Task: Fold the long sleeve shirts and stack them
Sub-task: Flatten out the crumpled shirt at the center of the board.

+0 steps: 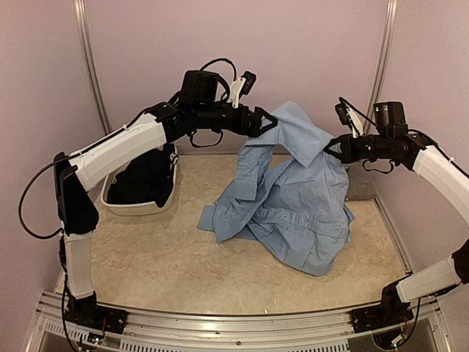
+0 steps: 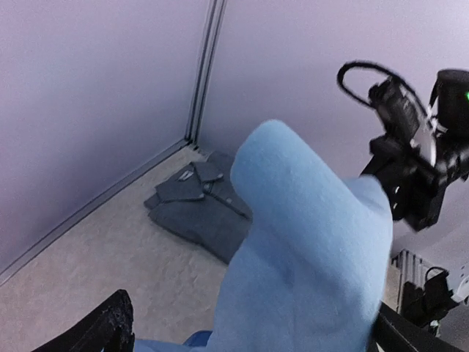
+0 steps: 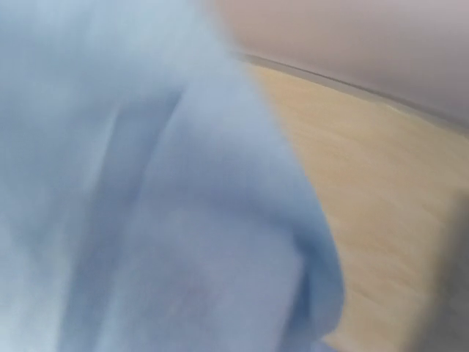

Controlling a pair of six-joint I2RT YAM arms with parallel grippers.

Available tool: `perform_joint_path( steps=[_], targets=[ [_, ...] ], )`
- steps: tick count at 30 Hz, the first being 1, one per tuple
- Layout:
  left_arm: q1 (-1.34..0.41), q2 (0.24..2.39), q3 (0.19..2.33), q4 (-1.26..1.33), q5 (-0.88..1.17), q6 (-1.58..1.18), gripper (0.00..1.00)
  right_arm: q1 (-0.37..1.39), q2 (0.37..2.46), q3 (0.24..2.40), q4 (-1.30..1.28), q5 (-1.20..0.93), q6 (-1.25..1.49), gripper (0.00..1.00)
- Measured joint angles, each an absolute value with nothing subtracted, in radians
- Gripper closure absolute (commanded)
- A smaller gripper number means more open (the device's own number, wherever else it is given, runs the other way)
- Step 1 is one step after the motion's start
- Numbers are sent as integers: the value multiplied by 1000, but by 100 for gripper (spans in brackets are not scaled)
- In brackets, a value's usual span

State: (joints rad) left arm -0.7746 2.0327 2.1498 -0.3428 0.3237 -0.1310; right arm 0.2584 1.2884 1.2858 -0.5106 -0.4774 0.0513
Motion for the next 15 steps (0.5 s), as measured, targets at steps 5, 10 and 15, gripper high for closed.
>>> perform_joint_path(
  steps=[5,10,15],
  targets=[
    [-715,2009,1811,-261,223,-157,1,116,1362,1197,-499,-409,142,100],
    [-700,1897,1432,-220,151,-126,1,111,1410,1125,-498,-410,170,100],
    [-732,1764,1250,-191,157,-51,1,111,1425,1122,-479,-405,173,100]
  ],
)
